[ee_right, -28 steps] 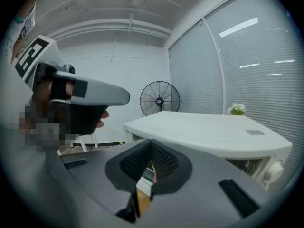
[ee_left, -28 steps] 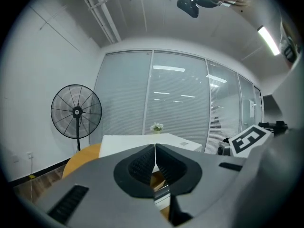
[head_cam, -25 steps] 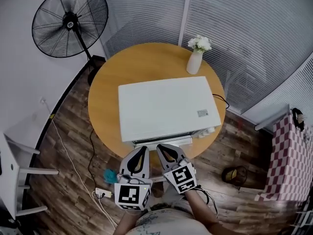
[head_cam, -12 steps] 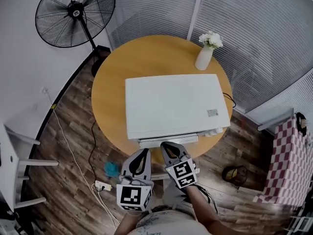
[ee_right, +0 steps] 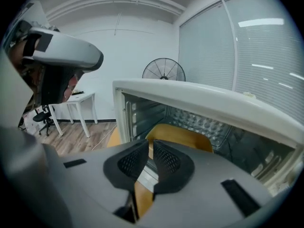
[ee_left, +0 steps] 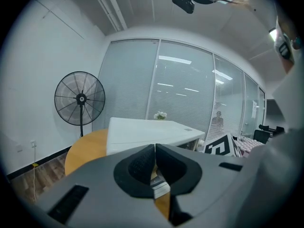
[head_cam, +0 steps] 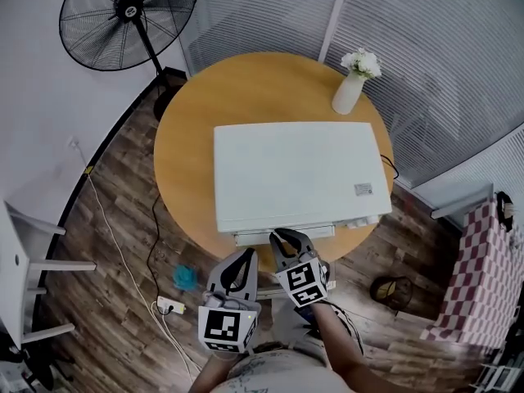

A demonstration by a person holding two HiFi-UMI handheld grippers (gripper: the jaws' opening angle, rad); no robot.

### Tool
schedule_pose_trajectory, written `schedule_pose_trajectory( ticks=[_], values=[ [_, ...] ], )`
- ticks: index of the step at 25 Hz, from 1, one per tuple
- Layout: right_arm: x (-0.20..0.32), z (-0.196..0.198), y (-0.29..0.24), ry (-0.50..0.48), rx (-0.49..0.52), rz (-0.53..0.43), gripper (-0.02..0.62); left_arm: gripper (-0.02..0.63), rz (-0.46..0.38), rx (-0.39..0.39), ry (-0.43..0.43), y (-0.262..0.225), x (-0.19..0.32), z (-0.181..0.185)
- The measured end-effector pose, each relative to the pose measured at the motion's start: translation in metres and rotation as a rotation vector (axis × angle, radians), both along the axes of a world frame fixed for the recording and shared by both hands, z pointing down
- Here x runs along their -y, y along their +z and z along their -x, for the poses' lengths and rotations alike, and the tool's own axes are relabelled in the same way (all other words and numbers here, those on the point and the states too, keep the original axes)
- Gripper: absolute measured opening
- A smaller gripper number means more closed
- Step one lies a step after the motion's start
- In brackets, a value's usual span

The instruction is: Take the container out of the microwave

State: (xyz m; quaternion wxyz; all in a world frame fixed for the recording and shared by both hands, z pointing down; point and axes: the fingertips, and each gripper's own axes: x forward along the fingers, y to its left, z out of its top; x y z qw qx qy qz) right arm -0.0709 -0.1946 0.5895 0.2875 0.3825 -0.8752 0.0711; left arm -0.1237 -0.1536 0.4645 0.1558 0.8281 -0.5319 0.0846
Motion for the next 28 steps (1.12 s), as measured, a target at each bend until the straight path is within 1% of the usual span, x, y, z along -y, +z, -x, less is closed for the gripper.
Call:
schedule_pose_trajectory(
  ticks=[3,11,16,20,25,28],
  values=[
    [0.004,0.000,0.006,-0.035,-0.077,-0.004,0.053,0.014,-0.009,0.008,-0.002,-0.003,0.002,0.000],
    [0.014,0.020,0.027,-0.190,-0.275,-0.001,0.077,0.015,-0.023,0.014,-0.041,-0.010,0.012,0.017],
    [0.017,0.028,0.041,-0.271,-0.427,-0.036,0.083,0.015,-0.024,0.011,-0.071,-0.009,0.015,0.029],
    [0.019,0.031,0.050,-0.325,-0.547,-0.082,0.083,0.015,-0.025,0.014,-0.084,-0.010,0.018,0.035],
    [0.020,0.032,0.059,-0.371,-0.628,-0.100,0.075,0.015,-0.029,0.006,-0.096,-0.012,0.020,0.038],
    [0.021,0.035,0.060,-0.381,-0.634,-0.098,0.058,0.015,-0.024,0.003,-0.097,-0.010,0.019,0.040]
  ],
)
